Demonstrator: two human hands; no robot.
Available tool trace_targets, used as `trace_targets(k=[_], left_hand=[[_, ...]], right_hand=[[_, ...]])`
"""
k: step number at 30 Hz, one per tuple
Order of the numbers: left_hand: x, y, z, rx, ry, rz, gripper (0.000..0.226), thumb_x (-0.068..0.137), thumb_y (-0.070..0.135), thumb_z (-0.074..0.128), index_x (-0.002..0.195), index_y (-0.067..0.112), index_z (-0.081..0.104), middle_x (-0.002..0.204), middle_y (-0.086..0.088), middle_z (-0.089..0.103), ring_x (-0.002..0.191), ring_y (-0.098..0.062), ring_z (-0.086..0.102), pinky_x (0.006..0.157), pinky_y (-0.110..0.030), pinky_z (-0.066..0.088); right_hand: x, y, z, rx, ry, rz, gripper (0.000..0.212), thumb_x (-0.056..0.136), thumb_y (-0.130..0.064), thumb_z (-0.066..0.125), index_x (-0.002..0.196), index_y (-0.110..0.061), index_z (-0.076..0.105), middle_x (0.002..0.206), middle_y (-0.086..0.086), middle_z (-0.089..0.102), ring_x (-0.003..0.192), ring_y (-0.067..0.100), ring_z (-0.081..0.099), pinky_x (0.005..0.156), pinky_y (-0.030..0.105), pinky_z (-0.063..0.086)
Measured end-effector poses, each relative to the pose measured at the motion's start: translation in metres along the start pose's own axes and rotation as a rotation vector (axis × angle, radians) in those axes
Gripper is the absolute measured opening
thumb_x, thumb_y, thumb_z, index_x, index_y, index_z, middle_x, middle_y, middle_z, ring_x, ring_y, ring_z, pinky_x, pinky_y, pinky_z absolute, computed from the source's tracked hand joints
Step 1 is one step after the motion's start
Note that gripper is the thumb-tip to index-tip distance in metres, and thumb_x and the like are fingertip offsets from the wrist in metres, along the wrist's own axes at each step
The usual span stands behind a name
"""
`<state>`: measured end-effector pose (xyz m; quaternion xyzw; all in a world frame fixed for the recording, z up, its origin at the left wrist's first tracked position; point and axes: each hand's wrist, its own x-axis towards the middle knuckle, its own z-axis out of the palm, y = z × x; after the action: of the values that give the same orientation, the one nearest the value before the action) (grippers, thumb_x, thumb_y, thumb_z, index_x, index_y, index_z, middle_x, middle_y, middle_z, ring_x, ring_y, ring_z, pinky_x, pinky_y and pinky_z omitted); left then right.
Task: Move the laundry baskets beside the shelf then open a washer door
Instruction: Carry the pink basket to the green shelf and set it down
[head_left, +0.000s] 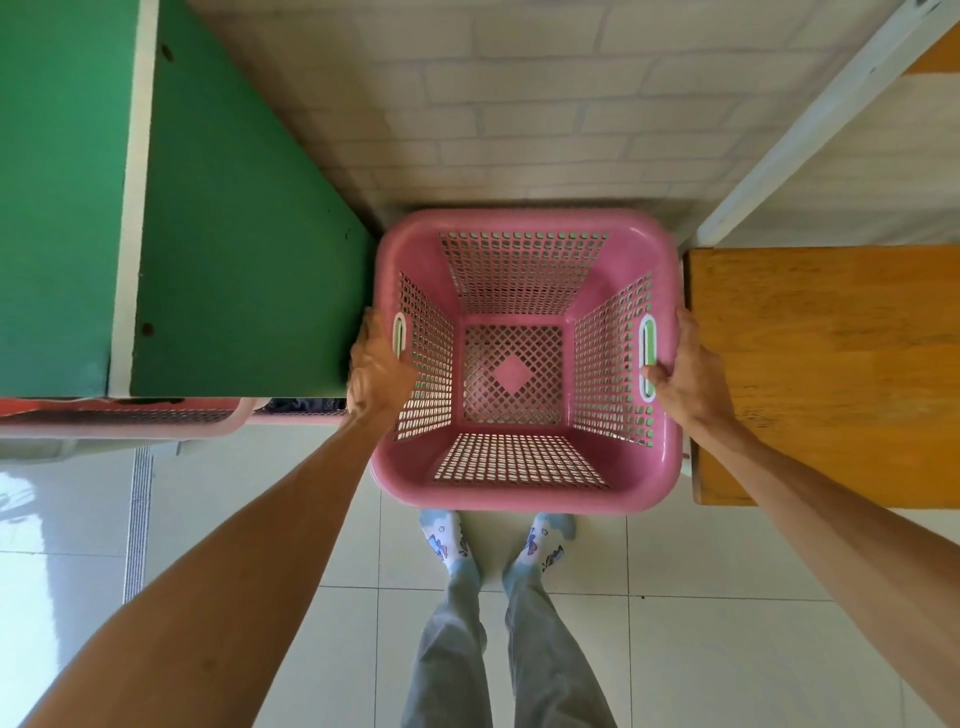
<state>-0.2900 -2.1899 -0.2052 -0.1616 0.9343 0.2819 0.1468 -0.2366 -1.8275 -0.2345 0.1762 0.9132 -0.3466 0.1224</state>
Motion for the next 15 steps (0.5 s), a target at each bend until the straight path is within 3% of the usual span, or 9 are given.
trace_targets(k=[4, 9, 13, 15], left_hand=[[-0.022, 0.019, -0.020, -0.020, -0.013, 0.090, 0.060, 0.093, 0.012, 0.064, 0.148, 0.006, 0.041, 0.131, -0.020, 0.058, 0.113, -0.036, 0.064, 0.091, -0.051, 0.058], [-0.061, 0.062, -0.084, -0.052, -0.073, 0.092, 0.061, 0.091, 0.016, 0.068, 0.146, 0.005, 0.042, 0.117, -0.018, 0.066, 0.098, -0.037, 0.069, 0.082, -0.051, 0.061], [-0.107, 0.105, -0.146, -0.083, -0.121, 0.126, 0.062, 0.090, 0.022, 0.071, 0.145, 0.010, 0.044, 0.113, -0.012, 0.066, 0.096, -0.031, 0.069, 0.082, -0.049, 0.061], [-0.130, 0.123, -0.173, -0.012, -0.166, 0.169, 0.065, 0.090, 0.029, 0.071, 0.145, 0.009, 0.043, 0.125, -0.016, 0.061, 0.113, -0.034, 0.063, 0.094, -0.052, 0.056]], right_hand=[[-0.015, -0.027, -0.025, -0.052, -0.116, -0.002, 0.094, 0.090, -0.006, 0.076, 0.163, -0.017, 0.019, 0.124, 0.016, 0.069, 0.099, 0.032, 0.075, 0.075, 0.035, 0.063], [-0.059, -0.085, -0.086, -0.021, -0.200, 0.048, 0.076, 0.096, -0.021, 0.071, 0.161, -0.019, 0.030, 0.142, 0.013, 0.062, 0.115, 0.035, 0.071, 0.091, 0.053, 0.061], [-0.102, -0.144, -0.144, -0.009, -0.228, 0.105, 0.056, 0.104, -0.035, 0.058, 0.153, -0.011, 0.044, 0.137, 0.014, 0.065, 0.110, 0.033, 0.072, 0.091, 0.050, 0.061], [-0.126, -0.171, -0.172, -0.007, -0.231, 0.115, 0.052, 0.107, -0.040, 0.051, 0.148, -0.009, 0.049, 0.125, 0.013, 0.070, 0.096, 0.028, 0.075, 0.076, 0.038, 0.064]])
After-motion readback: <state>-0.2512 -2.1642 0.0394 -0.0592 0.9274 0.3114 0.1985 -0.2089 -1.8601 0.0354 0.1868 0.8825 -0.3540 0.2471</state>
